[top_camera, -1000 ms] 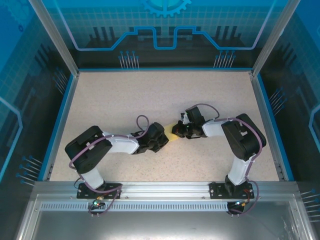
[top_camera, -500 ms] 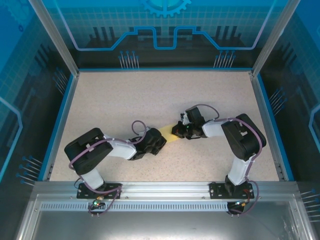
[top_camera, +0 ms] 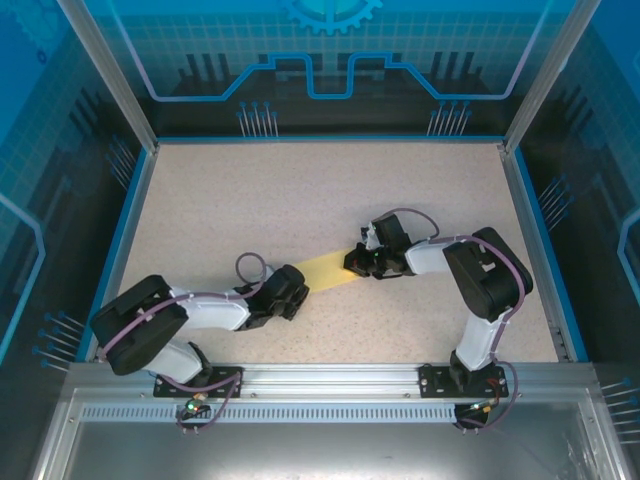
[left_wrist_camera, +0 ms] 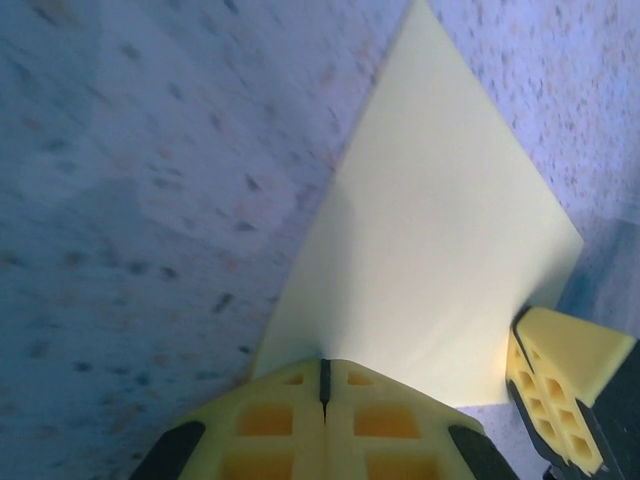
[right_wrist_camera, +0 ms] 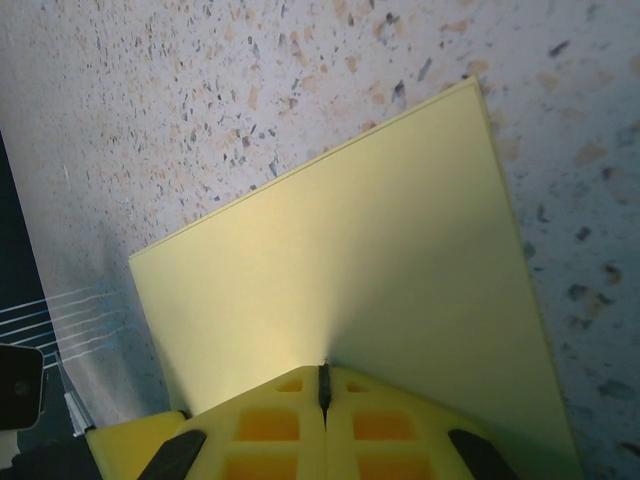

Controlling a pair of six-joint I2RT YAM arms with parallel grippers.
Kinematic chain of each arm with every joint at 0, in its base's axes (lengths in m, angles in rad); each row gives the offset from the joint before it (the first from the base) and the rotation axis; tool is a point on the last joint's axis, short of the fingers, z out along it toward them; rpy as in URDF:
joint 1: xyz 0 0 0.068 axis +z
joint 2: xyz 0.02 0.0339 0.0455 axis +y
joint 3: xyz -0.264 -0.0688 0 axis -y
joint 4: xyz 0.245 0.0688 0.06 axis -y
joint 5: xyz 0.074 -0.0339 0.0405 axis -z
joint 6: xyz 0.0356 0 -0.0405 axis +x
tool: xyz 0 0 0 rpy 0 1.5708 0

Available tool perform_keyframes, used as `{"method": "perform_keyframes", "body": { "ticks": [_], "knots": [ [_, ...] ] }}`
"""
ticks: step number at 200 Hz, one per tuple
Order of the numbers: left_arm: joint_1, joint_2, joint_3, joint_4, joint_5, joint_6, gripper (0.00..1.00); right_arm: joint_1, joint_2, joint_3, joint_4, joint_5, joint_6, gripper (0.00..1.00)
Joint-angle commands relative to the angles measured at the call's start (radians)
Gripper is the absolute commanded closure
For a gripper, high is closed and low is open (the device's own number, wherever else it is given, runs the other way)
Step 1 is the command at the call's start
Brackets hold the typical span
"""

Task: Fold a paper plane with a square sheet of paper (pick it up from the middle)
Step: First fold in half a square sheet of paper at the center of the table, then rotate the paper at the center of the table.

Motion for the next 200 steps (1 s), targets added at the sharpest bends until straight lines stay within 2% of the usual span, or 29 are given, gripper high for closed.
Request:
{"method": "perform_keyframes", "body": {
  "ticks": [1,50,75,98,107,130,139,167,200],
  "knots": [
    [0.042,-0.024,-0.045,-0.273,-0.055,0.009,1.00,-0.044,0.044,-0.047,-0.136,0.115,-0.046,1.00],
    [0.090,-0.146,-0.030,-0.390,-0.052,0.103,1.00,-0.044,0.038,-0.039,-0.127,0.099,-0.073,1.00],
    [0.108,-0.226,0.064,-0.492,-0.062,0.265,1.00,-0.030,-0.021,0.020,-0.164,0.063,-0.147,1.00],
    [0.165,-0.246,0.199,-0.628,-0.029,0.458,1.00,0.024,-0.098,0.132,-0.282,0.098,-0.244,1.00],
    [0.193,-0.243,0.238,-0.665,-0.015,0.518,0.93,0.057,-0.113,0.177,-0.334,0.128,-0.270,1.00],
    [0.274,-0.246,0.285,-0.708,0.035,0.627,0.69,0.150,-0.069,0.290,-0.440,0.187,-0.292,1.00],
    [0.310,-0.248,0.294,-0.710,0.059,0.662,0.62,0.183,-0.035,0.330,-0.463,0.204,-0.286,0.96],
    [0.411,-0.260,0.325,-0.731,0.097,0.732,0.50,0.258,0.070,0.447,-0.482,0.211,-0.256,0.82],
    [0.492,-0.260,0.325,-0.727,0.121,0.775,0.37,0.329,0.189,0.601,-0.524,0.231,-0.257,0.80]
  ]
}}
